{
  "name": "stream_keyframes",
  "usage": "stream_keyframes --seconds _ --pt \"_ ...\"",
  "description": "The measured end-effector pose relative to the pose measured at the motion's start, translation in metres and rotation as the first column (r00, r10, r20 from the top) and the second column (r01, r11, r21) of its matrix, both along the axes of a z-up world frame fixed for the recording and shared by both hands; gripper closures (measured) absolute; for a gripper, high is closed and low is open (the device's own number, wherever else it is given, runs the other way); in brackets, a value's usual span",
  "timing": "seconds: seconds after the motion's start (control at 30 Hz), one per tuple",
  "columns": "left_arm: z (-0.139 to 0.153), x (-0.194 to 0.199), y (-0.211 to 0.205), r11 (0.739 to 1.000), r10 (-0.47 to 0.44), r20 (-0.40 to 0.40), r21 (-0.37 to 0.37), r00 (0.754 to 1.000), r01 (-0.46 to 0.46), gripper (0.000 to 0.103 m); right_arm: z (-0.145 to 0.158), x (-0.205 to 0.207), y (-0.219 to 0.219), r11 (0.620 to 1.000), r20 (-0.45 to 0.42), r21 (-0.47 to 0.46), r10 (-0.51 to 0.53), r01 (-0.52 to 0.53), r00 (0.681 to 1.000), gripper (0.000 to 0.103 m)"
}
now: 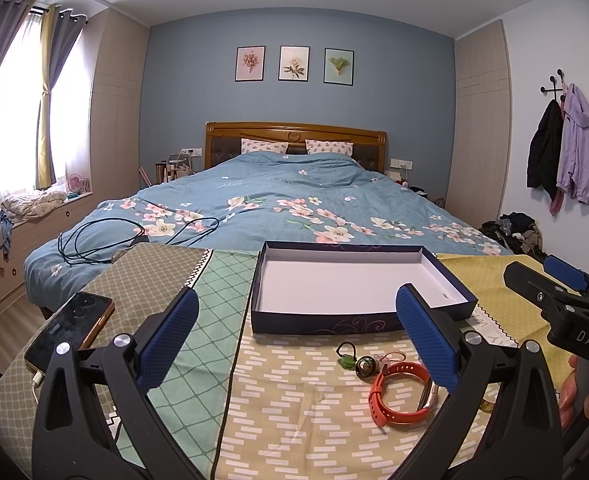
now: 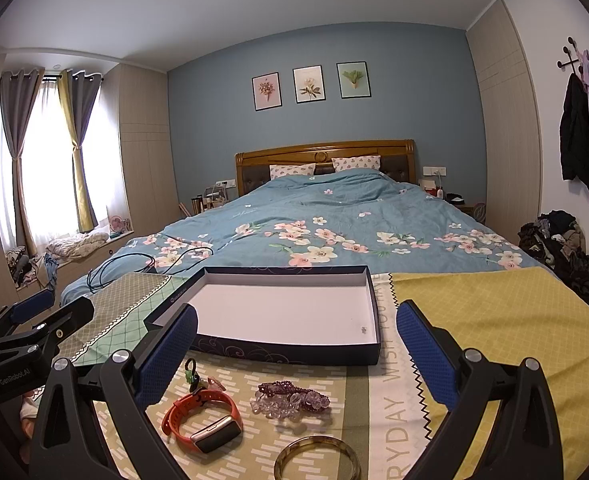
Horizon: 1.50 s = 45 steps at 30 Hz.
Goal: Organize jewelry
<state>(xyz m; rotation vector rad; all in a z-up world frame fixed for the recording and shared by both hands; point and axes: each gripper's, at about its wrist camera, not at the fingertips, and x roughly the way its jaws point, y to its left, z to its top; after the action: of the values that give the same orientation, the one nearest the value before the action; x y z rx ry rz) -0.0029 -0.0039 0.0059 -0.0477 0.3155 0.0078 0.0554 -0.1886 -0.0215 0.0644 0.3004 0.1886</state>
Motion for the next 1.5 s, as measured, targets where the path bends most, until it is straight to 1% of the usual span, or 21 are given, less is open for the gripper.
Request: stream_keyframes --seconds 0.63,0.67,1.5 --pt "0.011 0.003 -0.002 1.0 -0.008 0.004 0.001 1.0 0.008 0.006 0.0 0.001 0.001 1.0 0.001 -0.004 0.0 0.0 1.0 0.007" --pt "0.007 -0.001 -0.003 1.0 -0.007 0.004 0.003 1.0 0.007 0.006 0.0 0.001 0.001 1.0 0.001 -0.004 0.0 0.0 1.0 0.007" --pt "0.009 -0.003 -0.003 1.0 -0.012 0.003 0.002 1.0 0.012 0.006 -0.002 0.0 0.003 1.0 -0.008 0.001 0.001 -0.001 1.0 0.007"
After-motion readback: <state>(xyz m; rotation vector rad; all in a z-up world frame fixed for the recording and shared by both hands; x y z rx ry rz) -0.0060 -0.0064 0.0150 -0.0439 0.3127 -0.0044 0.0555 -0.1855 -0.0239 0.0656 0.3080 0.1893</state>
